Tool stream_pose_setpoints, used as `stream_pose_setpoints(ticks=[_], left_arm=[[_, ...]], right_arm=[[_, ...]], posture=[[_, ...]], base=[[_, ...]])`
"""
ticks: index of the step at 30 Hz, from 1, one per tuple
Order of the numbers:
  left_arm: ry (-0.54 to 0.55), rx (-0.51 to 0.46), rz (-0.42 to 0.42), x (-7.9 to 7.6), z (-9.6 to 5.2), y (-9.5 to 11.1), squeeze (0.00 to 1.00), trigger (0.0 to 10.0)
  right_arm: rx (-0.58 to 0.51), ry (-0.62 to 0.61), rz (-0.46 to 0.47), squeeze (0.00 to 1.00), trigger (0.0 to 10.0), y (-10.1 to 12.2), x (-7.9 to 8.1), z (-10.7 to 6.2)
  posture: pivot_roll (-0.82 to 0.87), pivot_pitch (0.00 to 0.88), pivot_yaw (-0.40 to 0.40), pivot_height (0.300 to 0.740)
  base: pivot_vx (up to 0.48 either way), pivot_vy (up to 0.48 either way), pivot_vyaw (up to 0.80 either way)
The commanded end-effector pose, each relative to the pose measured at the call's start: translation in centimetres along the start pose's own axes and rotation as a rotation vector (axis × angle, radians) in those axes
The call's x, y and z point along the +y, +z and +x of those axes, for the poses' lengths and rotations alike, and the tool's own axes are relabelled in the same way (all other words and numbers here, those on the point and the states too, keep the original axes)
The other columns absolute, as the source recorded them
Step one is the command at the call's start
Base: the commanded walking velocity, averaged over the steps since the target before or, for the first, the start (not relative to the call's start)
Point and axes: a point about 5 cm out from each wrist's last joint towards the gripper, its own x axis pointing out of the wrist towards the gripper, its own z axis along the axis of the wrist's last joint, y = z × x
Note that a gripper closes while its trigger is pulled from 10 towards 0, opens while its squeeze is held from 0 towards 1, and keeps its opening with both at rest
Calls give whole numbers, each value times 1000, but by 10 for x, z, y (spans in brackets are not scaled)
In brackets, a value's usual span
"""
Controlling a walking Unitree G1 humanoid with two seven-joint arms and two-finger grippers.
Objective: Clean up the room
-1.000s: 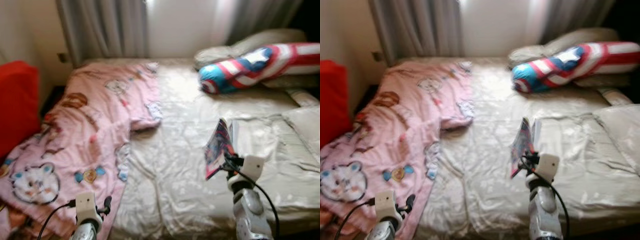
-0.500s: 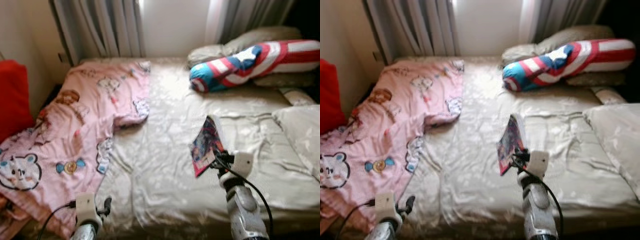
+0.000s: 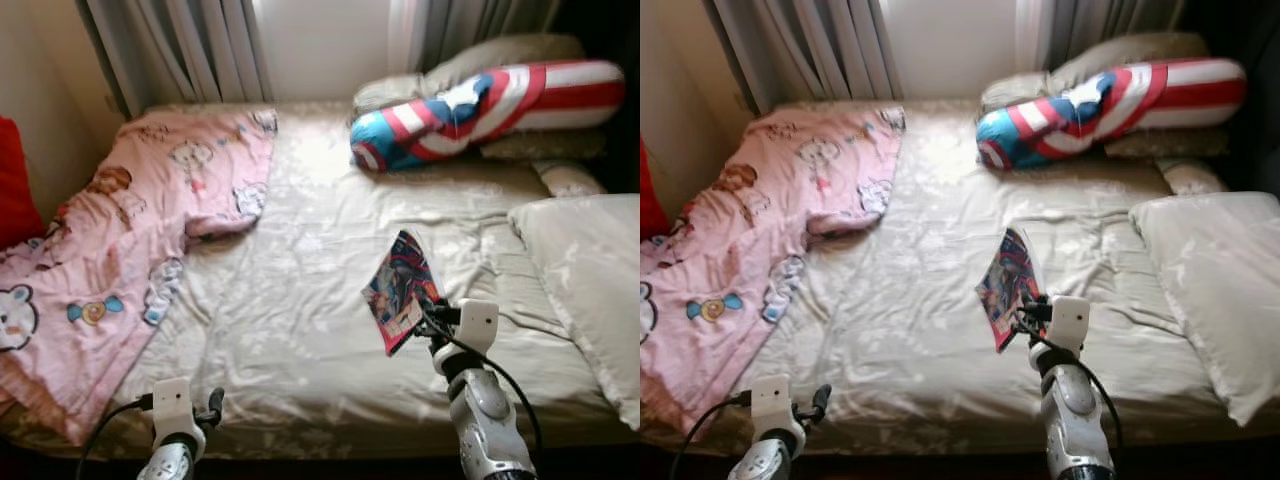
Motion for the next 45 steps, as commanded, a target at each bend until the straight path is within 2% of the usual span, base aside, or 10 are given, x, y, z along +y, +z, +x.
stream_pose_setpoints(ticks=[1, 18, 25, 33, 45], left_arm=[[24, 10, 21, 11, -2, -2, 0, 10000], [-4, 1, 12, 8, -1, -1, 0, 10000], [-19, 9, 19, 7, -3, -3, 0, 10000], [-35, 11, 26, 5, -4, -4, 0, 10000], [-41, 7, 32, 4, -4, -4, 0, 10000]], right_arm=[[-64, 17, 20, 0, 10000, 13, 8, 6], [-61, 5, 23, 0, 10000, 13, 6, 7], [-23, -29, -9, 0, 10000, 8, 2, 7], [20, -75, -30, 0, 10000, 2, -5, 6], [17, -82, -28, 0, 10000, 3, -5, 6]], posture=[[-65, 62, 12, 740], [-68, 42, 17, 740], [-65, 33, 17, 740], [-63, 32, 18, 740], [-63, 45, 16, 740]], base=[[0, -341, 0], [0, -37, 0], [0, 0, 0], [284, 0, 0], [311, 0, 0]])
